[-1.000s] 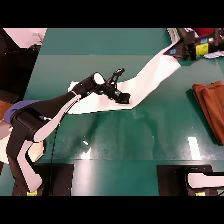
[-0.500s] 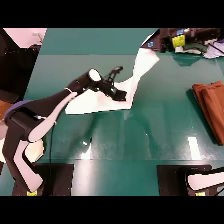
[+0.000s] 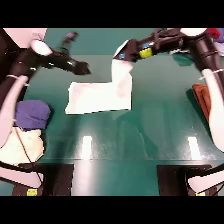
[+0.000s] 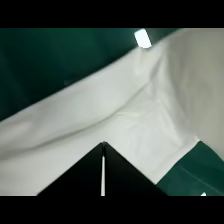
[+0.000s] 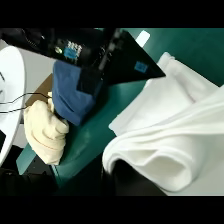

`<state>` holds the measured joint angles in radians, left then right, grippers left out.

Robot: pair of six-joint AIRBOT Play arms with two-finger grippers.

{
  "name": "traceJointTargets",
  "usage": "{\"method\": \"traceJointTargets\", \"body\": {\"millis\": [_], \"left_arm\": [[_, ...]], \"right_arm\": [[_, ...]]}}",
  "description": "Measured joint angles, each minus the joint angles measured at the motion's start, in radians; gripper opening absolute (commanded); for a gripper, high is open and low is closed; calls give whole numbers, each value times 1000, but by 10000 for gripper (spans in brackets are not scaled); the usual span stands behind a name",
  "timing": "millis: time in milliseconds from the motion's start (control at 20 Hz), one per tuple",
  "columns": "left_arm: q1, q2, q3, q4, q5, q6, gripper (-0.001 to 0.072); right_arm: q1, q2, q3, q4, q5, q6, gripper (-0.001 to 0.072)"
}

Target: Fold the shirts.

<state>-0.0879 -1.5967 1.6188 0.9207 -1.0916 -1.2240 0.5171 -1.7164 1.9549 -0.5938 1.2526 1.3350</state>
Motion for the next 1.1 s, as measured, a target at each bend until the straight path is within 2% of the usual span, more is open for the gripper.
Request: {"method": "traceJointTargets", "body": {"millis": [150, 300, 400, 500, 550, 600, 650, 800, 950, 1100], "left_arm": [[121, 80, 0, 15, -17, 1, 23], [200, 127, 0, 22, -34, 1, 22], [226, 142, 0, 24, -53, 1, 23], [242, 149, 0, 29, -66, 1, 22], [246, 151, 0, 29, -72, 1, 22], [248, 154, 0, 29, -79, 1, 22], [251, 154, 0, 29, -87, 1, 22], [254, 156, 0, 29, -116, 1, 22], [256, 157, 0, 29, -142, 1, 23], [257, 157, 0, 30, -160, 2, 22]], "right_arm": [[85, -97, 21, 90, -80, -84, 25], [167, -219, 94, 145, -147, -135, 253], [214, -281, 111, 161, -198, -154, 522], [249, -311, 96, 171, -245, -173, 525], [255, -316, 87, 175, -251, -180, 506], [252, -318, 80, 174, -252, -186, 452], [240, -317, 75, 174, -235, -189, 444], [169, -299, 61, 171, -106, -193, 443], [63, -259, -11, 105, 23, -158, 443], [-45, -190, -159, 34, 71, -122, 443]]}}
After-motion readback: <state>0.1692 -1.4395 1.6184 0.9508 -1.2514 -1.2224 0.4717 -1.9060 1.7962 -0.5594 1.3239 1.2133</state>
